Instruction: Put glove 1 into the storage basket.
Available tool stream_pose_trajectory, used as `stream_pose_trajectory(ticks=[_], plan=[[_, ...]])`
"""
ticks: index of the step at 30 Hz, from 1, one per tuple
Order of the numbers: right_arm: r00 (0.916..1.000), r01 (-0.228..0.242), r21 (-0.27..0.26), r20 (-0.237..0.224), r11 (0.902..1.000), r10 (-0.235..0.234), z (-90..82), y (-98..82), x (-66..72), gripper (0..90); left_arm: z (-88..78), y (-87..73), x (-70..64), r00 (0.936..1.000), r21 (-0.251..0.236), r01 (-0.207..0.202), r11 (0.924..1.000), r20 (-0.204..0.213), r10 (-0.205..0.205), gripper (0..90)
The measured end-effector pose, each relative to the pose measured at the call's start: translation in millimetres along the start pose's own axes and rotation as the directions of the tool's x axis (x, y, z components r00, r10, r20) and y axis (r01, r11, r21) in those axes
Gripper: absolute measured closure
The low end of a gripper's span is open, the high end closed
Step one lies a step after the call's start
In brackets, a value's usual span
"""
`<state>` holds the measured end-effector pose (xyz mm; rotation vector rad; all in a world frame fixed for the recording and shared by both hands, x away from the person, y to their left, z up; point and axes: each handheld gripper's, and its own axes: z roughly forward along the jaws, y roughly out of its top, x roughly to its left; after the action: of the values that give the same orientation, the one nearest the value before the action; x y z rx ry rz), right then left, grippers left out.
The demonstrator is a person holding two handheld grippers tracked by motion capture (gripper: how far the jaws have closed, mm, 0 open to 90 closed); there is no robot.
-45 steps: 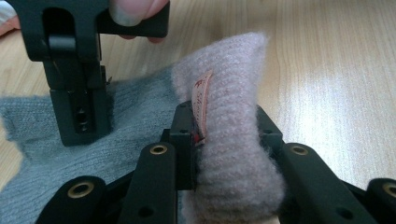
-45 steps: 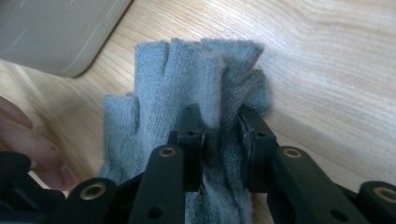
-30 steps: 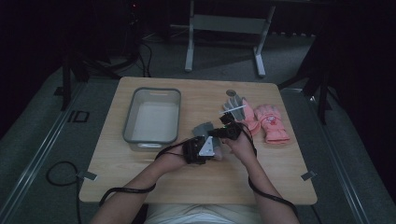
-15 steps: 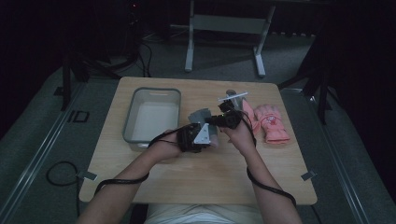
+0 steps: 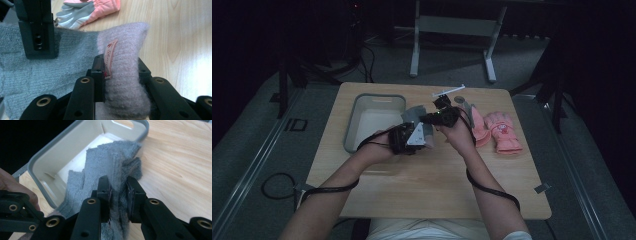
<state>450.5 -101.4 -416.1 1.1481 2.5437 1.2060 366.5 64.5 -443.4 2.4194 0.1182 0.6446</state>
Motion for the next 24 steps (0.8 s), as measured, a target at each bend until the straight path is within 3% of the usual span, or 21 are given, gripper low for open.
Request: stream_pose_trajectory(ticks=[5, 13, 24], plan=[[0.9998, 0.021, -0.007, -0.006, 0.9998, -0.021, 4.9, 13.6, 11.6, 75.9, -13.0, -7.2, 6.6, 0.9997, 0.017, -0.010, 0.9998, -0.021, 0.010, 69.2], [0.9982, 0.040, -0.022, -0.043, 0.9989, -0.041, 18.5, 32.2, 30.9, 75.9, -38.5, -23.8, 19.2, 0.9999, 0.042, -0.004, 0.9991, -0.013, 0.005, 69.2], [0.9961, 0.067, -0.014, -0.057, 0.9977, -0.068, 46.7, 53.7, 51.3, 75.9, -53.5, -51.0, 30.4, 0.9991, 0.090, -0.001, 0.9959, -0.042, 0.005, 69.1]])
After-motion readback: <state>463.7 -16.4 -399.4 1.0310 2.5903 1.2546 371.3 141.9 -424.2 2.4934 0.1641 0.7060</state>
